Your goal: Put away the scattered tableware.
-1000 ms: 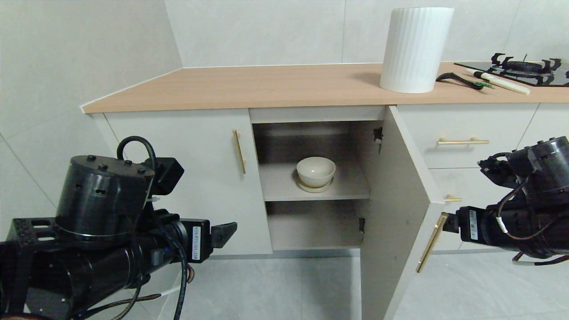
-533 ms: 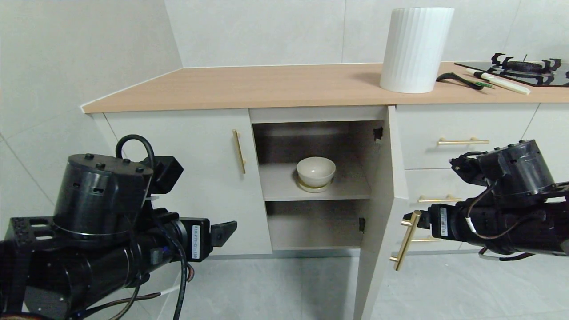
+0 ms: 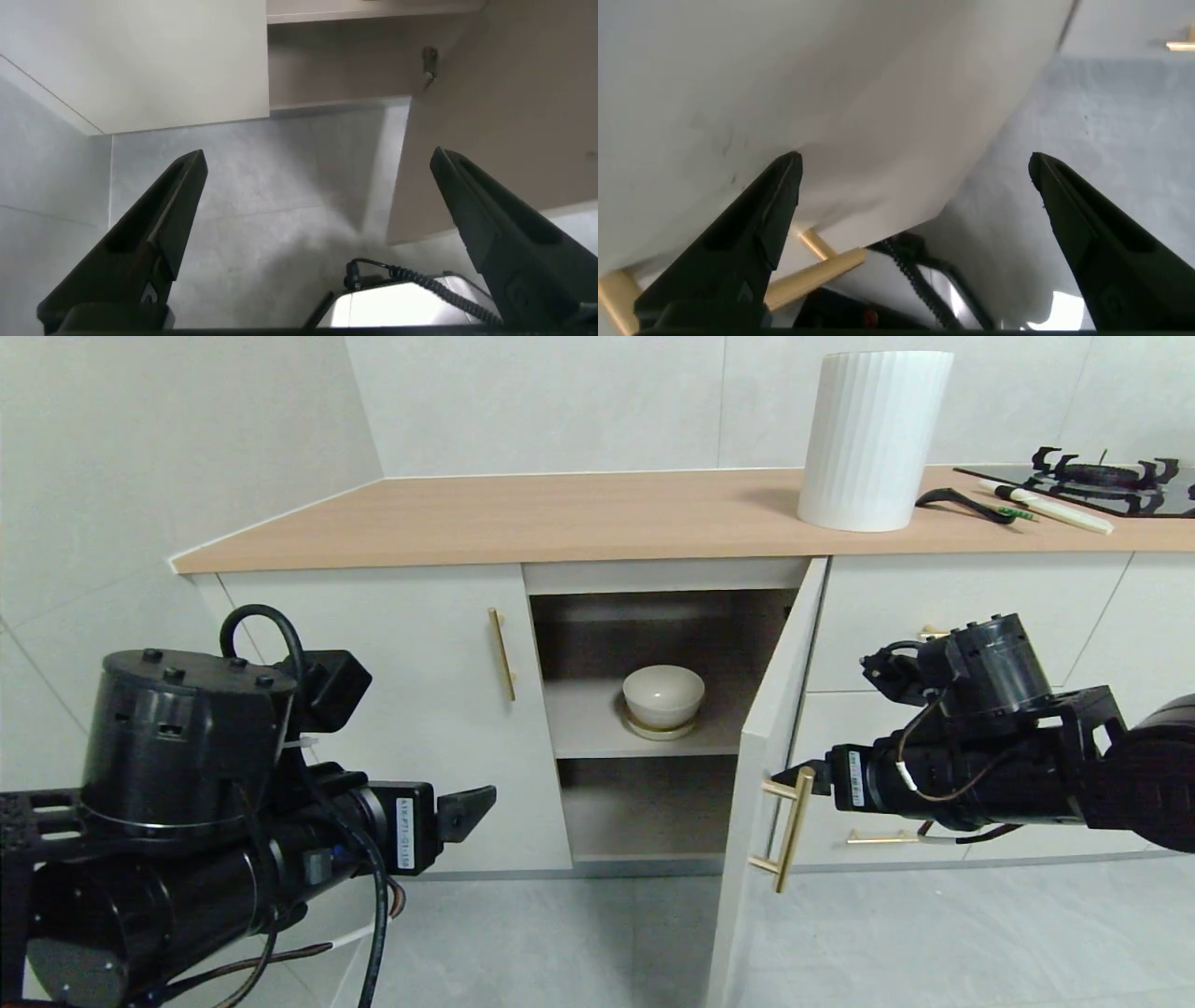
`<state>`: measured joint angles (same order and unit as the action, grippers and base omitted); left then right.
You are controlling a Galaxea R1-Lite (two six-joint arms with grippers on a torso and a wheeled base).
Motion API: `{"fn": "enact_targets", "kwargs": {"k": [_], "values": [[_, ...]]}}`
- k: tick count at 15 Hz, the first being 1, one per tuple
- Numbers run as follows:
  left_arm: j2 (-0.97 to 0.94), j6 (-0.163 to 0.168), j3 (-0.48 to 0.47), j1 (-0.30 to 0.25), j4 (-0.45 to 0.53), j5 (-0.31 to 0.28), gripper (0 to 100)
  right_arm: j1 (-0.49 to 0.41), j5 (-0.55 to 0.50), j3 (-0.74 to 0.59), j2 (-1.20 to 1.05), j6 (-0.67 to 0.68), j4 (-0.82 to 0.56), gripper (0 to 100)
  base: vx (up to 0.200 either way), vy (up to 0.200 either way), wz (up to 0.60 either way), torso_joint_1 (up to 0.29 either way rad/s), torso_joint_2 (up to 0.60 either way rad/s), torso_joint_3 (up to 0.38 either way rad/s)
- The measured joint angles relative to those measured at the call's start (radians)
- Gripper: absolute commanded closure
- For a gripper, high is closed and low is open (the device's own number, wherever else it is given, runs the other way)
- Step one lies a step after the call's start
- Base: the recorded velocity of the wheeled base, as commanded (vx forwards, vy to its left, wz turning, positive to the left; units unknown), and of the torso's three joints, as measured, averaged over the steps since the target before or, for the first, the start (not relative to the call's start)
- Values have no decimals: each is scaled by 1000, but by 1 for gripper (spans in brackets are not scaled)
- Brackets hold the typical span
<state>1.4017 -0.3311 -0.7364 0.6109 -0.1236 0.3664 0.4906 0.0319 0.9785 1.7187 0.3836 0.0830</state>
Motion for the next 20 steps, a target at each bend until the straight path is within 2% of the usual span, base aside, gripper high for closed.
{"fn": "enact_targets", "kwargs": {"k": [4, 8, 12, 15, 18, 20], "values": [[0, 0, 2, 0, -42, 0, 0, 19, 37, 118, 84, -70, 2, 0, 0, 0, 0, 0, 0, 0], [0, -1, 7, 0, -50, 1, 0, 36, 38, 215, 160, -79, 4, 0, 0, 0, 0, 0, 0, 0], [7, -1, 19, -1, -77, 10, 0, 53, 29, 234, 238, -77, 121, 0, 0, 0, 0, 0, 0, 0], [8, 0, 21, 0, -80, 39, 0, 56, 28, 234, 273, -70, 151, 0, 0, 0, 0, 0, 0, 0], [9, 3, 22, 0, -80, 43, 0, 57, 22, 240, 295, -66, 165, 0, 0, 0, 0, 0, 0, 0], [11, 3, 23, 0, -79, 43, 0, 60, 5, 241, 311, -49, 227, 0, 200, 0, 0, 0, 5, 0]]}}
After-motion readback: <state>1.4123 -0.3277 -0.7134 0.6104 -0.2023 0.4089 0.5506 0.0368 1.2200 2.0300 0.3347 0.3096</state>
